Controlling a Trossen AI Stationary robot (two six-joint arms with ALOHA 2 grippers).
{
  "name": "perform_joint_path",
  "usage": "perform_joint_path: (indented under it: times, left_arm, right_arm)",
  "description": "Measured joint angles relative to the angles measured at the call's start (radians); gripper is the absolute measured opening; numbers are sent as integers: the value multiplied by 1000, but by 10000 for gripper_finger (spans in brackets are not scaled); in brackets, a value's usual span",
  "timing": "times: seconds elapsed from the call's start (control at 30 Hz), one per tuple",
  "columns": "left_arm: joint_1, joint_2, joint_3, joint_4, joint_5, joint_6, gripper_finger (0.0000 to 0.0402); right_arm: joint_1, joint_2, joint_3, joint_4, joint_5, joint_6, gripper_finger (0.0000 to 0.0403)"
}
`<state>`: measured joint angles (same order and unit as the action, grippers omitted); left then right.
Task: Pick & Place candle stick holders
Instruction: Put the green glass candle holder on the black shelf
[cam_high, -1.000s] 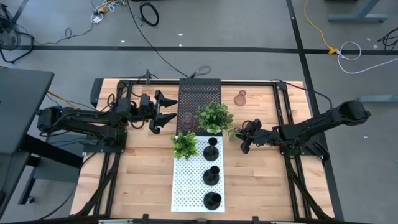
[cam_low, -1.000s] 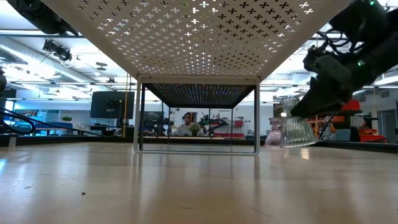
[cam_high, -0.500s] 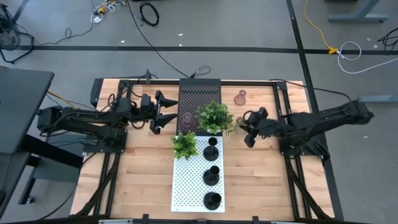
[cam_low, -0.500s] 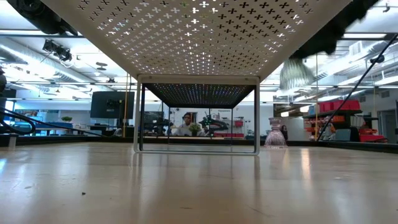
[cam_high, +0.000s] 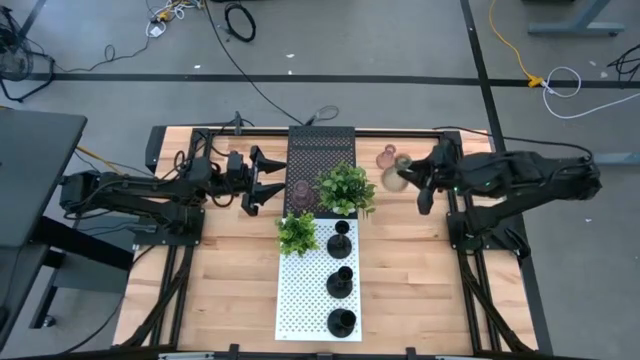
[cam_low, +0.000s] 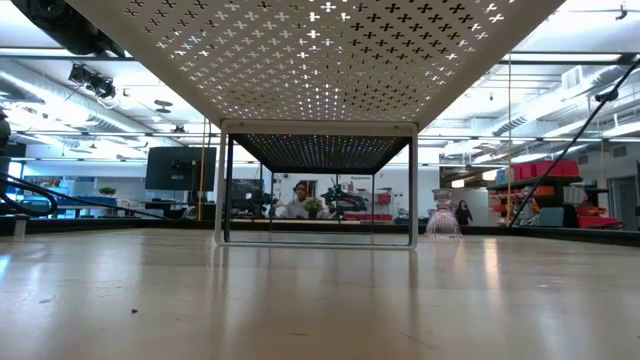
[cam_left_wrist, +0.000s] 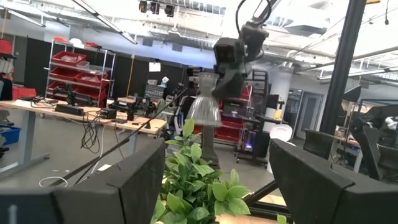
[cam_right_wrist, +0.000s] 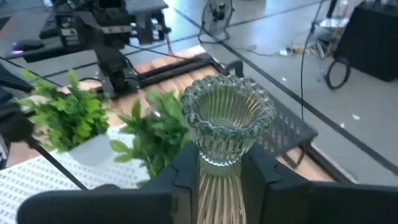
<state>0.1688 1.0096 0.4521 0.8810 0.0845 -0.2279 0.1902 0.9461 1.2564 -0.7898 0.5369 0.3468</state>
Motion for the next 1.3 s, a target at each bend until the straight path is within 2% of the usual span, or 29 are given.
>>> perform_joint_path:
  times: [0.17,0.4,0.67,1.07,1.3]
  left_arm:
    - [0,0,45,-34,0,2,288]
    - [0,8,261,-406,-22,37,288]
    - [0,16,439,-600,-56,97,288]
    - [2,174,546,-623,-56,109,288]
    - [2,236,598,-616,-35,111,288]
  right_arm:
    - [0,48,80,10,-6,-39,65]
    - [-45,168,165,79,-111,-97,61]
    - [-113,319,299,106,-214,-160,61]
    - [-213,494,461,117,-355,-212,61]
    - [-254,541,493,140,-408,-214,61]
